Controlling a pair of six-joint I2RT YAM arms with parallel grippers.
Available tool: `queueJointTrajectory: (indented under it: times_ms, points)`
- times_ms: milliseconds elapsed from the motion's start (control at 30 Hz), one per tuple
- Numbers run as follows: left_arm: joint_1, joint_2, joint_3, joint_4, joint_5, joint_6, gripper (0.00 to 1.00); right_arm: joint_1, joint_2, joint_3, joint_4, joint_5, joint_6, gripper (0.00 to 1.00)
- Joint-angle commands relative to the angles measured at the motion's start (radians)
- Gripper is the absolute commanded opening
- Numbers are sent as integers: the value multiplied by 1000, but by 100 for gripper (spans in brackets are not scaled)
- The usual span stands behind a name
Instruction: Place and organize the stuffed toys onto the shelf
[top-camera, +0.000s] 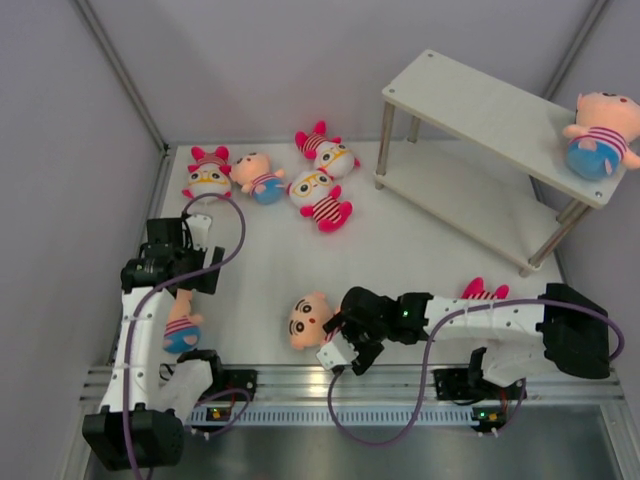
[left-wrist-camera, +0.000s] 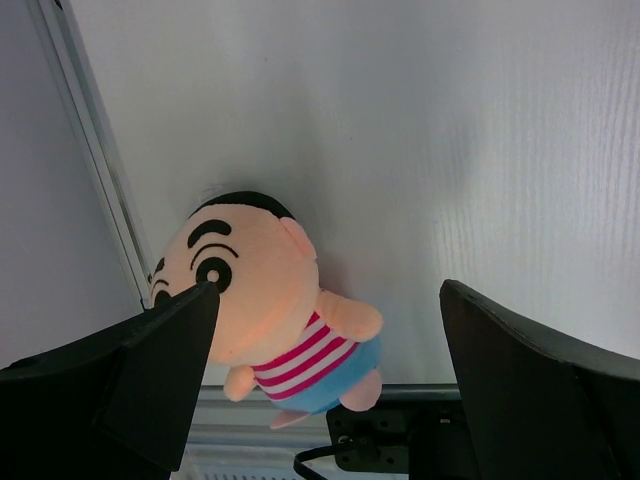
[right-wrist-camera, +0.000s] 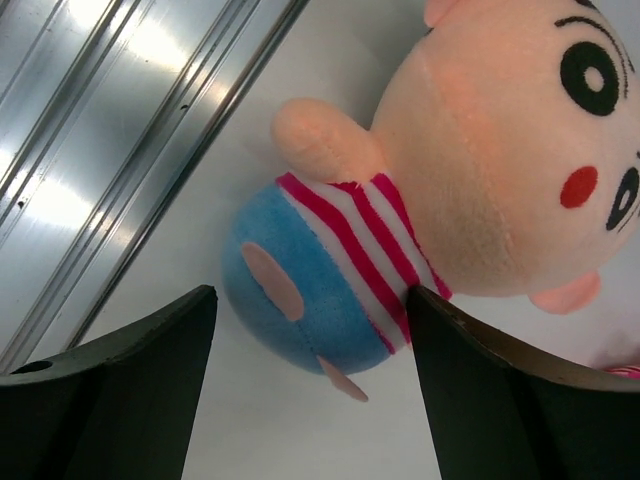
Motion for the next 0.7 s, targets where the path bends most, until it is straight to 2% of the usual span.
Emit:
queueJointTrajectory:
  times_ms: [0, 33, 133, 167, 233, 267, 333, 367, 433, 467, 533, 567, 600, 667]
  points:
    - [1, -5, -9, 1, 18, 2, 98, 19, 35, 44, -13, 1, -55, 76]
    - [1, -2, -7, -1, 18, 1, 98, 18, 44, 44, -10, 7, -55, 74]
    - [1, 4, -4, 1, 24, 2, 98, 18, 73, 37, 25, 49, -47, 53]
    - [3, 5, -4, 1, 24, 2, 98, 18, 85, 35, 33, 70, -46, 42]
    - [3, 8, -3, 1, 27, 4, 98, 19, 98, 43, 42, 96, -32, 34]
    - [3, 8, -1, 1, 29, 4, 98, 19, 111, 64, 33, 118, -23, 26]
    - [3, 7, -1, 1, 30, 4, 98, 19, 119, 109, 2, 124, 20, 17]
    - [3, 7, -1, -1, 33, 7, 98, 18, 118, 176, -48, 124, 35, 9]
    - [3, 5, -3, 1, 36, 10, 98, 18, 112, 321, -107, 142, 74, 3]
    - [1, 5, -3, 1, 36, 11, 98, 15, 116, 384, -206, 174, 78, 0]
    - [3, 7, -4, 1, 36, 13, 98, 6, 136, 524, -315, 228, 104, 0]
    - [3, 7, -3, 1, 36, 13, 98, -16, 165, 675, -372, 279, 111, 0]
    - [1, 5, -3, 1, 36, 13, 98, -26, 182, 751, -480, 309, 118, 0]
    - [1, 4, -3, 1, 36, 16, 98, -80, 222, 956, -564, 378, 126, 0]
